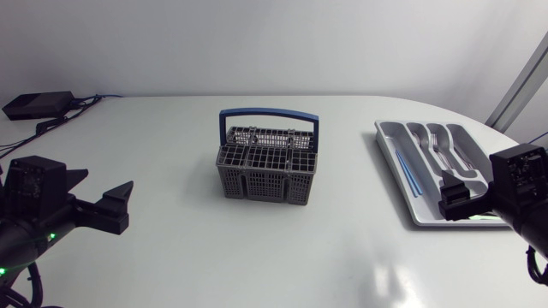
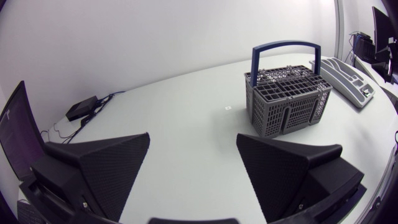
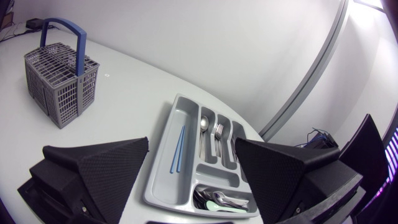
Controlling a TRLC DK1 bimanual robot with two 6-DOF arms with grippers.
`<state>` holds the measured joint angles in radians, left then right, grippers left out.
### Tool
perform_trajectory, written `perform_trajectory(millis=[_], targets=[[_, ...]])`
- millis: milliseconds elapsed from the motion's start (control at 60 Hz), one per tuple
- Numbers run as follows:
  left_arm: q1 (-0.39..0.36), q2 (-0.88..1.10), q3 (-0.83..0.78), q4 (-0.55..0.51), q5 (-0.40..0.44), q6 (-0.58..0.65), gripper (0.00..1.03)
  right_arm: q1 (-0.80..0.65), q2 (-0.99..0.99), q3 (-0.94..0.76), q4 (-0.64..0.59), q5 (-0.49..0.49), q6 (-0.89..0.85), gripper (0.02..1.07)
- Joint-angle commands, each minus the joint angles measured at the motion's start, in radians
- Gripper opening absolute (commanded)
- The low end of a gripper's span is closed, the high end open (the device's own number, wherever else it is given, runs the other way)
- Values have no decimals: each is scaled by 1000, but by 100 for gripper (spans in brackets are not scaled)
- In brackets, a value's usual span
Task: Unload the cutlery basket into the drawer organizer.
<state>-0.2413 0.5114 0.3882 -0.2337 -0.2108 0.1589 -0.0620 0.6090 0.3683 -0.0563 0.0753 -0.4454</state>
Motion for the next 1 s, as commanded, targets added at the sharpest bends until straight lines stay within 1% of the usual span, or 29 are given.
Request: perform_trajectory(millis=[0,233,817,983], targets=[[25,-39,-49,26,9,20,98,-9,-32,-42,19,9,7,102],[81,-162,-138,80,61,-27,98,-12,-116,-97,46,35,14,102],[233,-492,-375,225,203,-152,98,37,-446,-279,53,-39,303,102],[241,-511,-388,234,211,-159,98,51,-534,-327,55,-58,379,102]])
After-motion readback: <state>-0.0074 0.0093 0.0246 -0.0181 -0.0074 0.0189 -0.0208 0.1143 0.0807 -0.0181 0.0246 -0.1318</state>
